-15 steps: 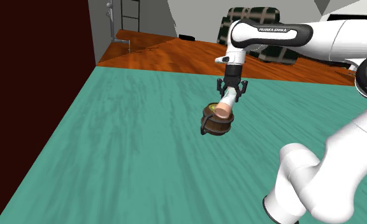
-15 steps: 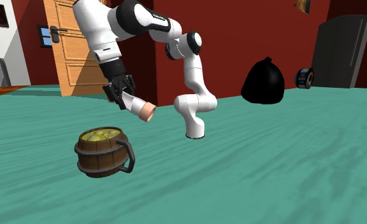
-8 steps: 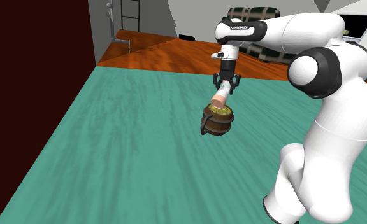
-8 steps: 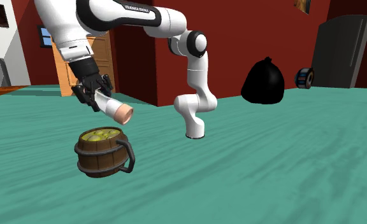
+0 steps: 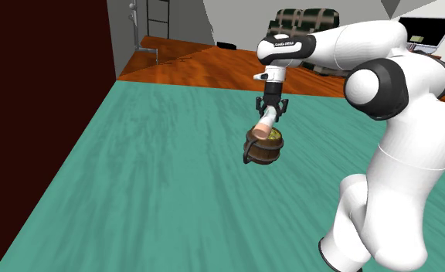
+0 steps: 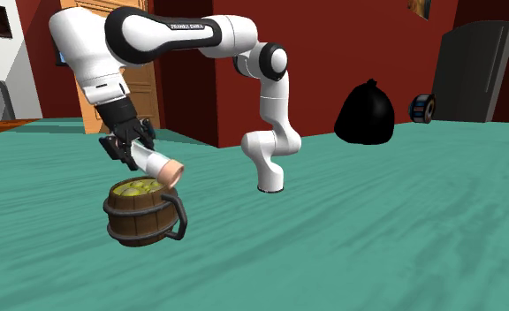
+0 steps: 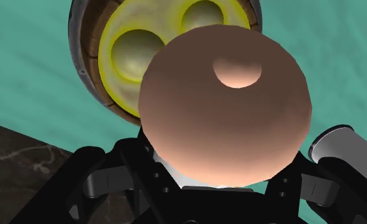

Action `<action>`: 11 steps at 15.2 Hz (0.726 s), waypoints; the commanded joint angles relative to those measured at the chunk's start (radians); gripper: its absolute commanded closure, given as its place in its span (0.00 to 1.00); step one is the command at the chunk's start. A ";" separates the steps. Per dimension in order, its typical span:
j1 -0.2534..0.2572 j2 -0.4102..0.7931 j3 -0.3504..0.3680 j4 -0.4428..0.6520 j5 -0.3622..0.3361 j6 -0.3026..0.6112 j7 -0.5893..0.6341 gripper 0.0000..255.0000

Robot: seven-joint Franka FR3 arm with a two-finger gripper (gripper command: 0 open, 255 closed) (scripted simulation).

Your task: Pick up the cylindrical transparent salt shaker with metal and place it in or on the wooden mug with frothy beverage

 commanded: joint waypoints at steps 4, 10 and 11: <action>0.000 0.011 0.004 -0.062 0.010 0.067 -0.007 1.00; 0.000 0.013 0.005 -0.071 0.012 0.077 -0.009 1.00; 0.000 0.013 0.005 -0.071 0.012 0.077 -0.009 1.00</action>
